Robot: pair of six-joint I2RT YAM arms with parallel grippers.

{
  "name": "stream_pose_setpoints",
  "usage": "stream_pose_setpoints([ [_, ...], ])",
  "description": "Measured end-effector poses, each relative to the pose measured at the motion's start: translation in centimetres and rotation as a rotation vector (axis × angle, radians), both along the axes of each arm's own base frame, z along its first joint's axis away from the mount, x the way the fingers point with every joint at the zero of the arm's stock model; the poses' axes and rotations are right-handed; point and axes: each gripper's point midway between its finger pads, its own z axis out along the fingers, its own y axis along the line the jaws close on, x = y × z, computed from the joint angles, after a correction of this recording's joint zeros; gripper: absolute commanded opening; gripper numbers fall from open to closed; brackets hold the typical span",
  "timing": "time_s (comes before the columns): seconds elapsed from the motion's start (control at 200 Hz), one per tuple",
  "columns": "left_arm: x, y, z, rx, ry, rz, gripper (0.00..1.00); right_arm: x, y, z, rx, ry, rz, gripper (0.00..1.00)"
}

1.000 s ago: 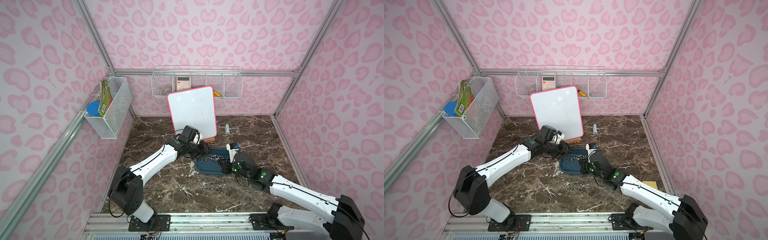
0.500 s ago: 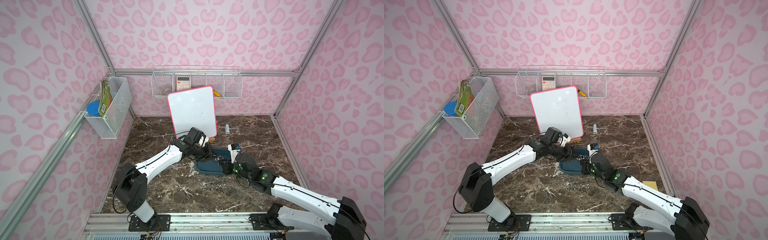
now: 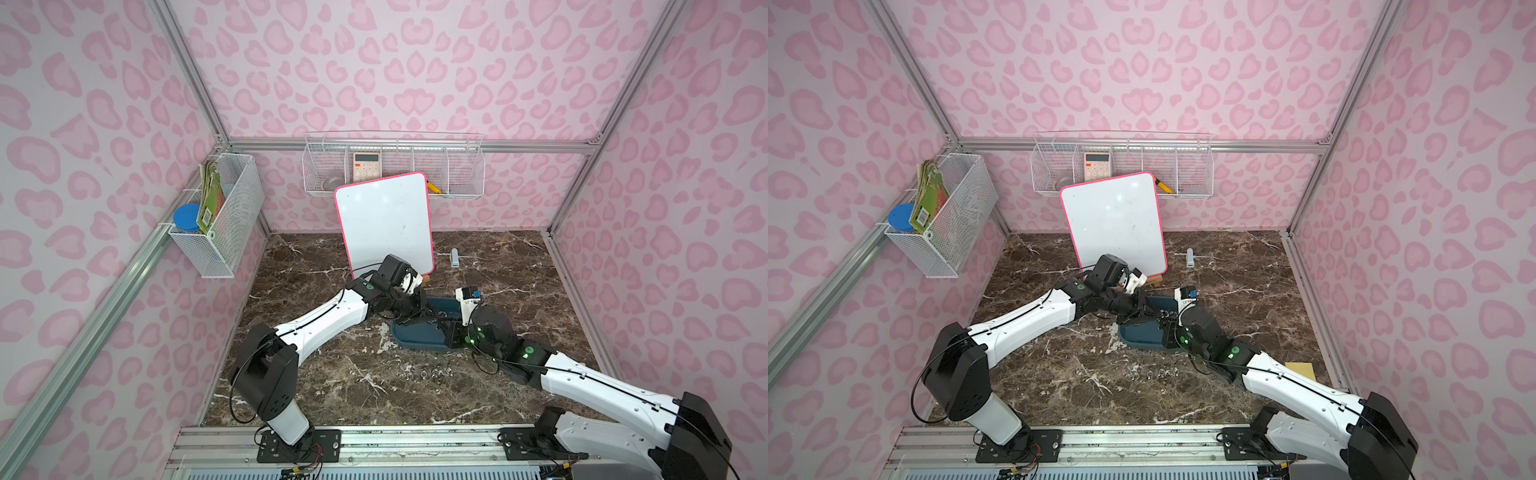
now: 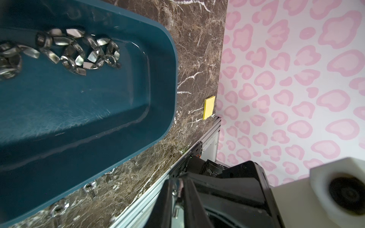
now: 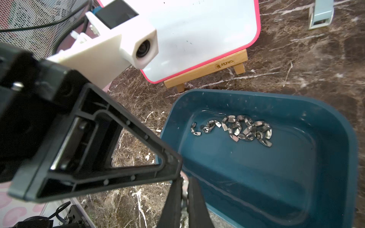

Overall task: Take out the wing nut from the storage box
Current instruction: Pick up the wing nut from the storage box.

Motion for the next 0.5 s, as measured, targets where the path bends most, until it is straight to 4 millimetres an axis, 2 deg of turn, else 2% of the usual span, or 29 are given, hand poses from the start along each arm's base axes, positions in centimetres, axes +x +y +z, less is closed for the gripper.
stream_pose_setpoints([
  [0.035,0.0,0.0,0.0,-0.001,-0.002,-0.003,0.0,0.0,0.0,0.0,0.002,0.001,0.001,0.04],
  [0.19,0.0,-0.1,0.1,-0.003,-0.016,-0.013,0.0,-0.1,-0.1,0.1,0.005,0.0,0.002,0.11],
  [0.23,0.0,-0.1,0.1,-0.004,-0.016,-0.014,0.0,-0.2,-0.1,0.1,0.006,0.0,0.001,0.2],
  [0.275,-0.1,-0.1,0.1,-0.004,-0.015,-0.015,0.0,-0.2,-0.2,0.0,0.01,0.002,-0.001,0.38],
  [0.31,0.0,-0.1,0.1,-0.002,-0.017,-0.013,0.0,-0.3,-0.3,0.1,0.011,0.001,-0.001,0.48],
  [0.425,-0.1,0.2,-0.1,0.017,-0.016,-0.004,0.0,-0.4,-0.7,0.2,0.017,-0.011,-0.006,0.62],
  [0.5,-0.3,0.7,-0.3,0.038,-0.016,0.004,0.0,-0.5,-1.2,0.2,0.023,-0.016,-0.019,0.64],
])
